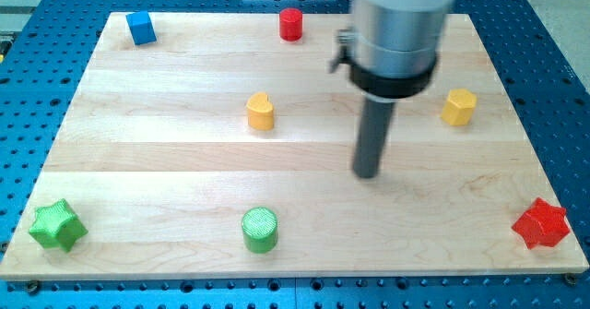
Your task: Keep arm at center right
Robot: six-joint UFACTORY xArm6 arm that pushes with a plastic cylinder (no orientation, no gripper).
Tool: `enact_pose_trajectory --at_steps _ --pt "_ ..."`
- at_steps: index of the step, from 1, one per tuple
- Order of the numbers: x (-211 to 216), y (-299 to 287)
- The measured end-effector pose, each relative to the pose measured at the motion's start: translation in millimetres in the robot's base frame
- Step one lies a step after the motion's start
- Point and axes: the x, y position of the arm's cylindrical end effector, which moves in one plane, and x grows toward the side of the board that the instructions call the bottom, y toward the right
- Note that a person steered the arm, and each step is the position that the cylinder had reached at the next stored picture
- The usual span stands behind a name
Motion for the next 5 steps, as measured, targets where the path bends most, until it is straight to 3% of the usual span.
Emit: enact_pose_trajectory --at_steps 2,4,5 --pt "-1.0 92.2" --pt "-54.8 199.9" --pt "-85.2 193.2"
